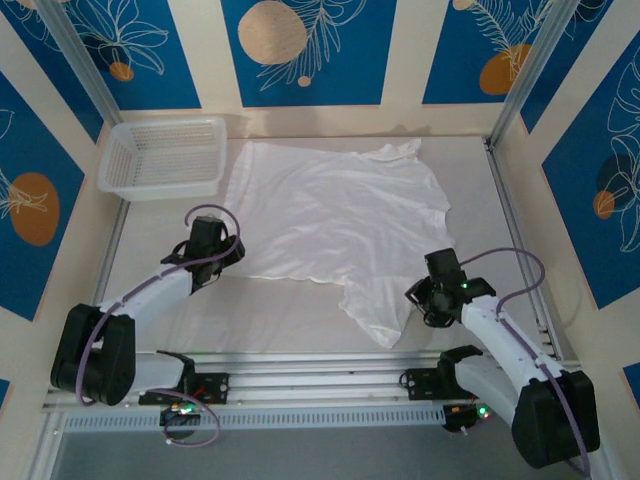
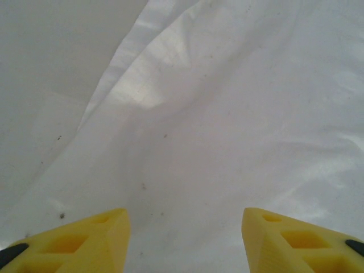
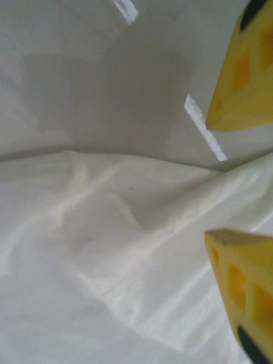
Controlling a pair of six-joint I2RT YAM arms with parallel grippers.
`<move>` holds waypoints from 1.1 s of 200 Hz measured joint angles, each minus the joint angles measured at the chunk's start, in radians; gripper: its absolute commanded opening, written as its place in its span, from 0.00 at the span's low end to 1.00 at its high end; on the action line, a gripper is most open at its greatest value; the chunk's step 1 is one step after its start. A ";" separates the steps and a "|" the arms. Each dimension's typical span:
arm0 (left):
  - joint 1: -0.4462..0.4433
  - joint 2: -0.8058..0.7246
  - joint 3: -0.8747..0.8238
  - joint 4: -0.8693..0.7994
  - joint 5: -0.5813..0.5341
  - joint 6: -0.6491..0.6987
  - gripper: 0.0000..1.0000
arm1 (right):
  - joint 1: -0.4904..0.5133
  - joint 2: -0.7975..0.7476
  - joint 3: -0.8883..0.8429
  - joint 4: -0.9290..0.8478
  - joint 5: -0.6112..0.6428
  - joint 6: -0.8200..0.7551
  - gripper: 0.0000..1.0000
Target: Fold the inside-out t-shirt
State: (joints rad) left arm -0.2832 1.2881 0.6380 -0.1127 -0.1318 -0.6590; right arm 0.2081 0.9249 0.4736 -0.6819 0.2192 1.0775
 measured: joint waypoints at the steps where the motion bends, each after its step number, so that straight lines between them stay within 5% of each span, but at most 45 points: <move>1: 0.000 0.000 0.000 0.000 0.000 0.000 0.55 | -0.002 0.001 0.000 0.001 0.001 0.000 0.45; 75: 0.000 -0.045 -0.009 -0.009 -0.011 0.015 0.55 | -0.169 0.238 0.061 0.089 0.010 -0.131 0.44; 93: 0.000 -0.051 -0.009 -0.008 -0.017 0.016 0.55 | -0.191 0.284 0.069 0.119 0.008 -0.159 0.34; 119: 0.000 -0.051 -0.009 -0.009 -0.019 0.020 0.54 | -0.203 0.340 0.097 0.100 0.015 -0.195 0.00; 220: 0.043 -0.011 -0.002 -0.165 -0.060 -0.051 0.49 | -0.258 0.133 0.140 0.089 0.082 -0.252 0.00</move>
State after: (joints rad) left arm -0.2398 1.2766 0.6365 -0.2779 -0.1913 -0.7097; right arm -0.0502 1.0580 0.6136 -0.5934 0.3008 0.8257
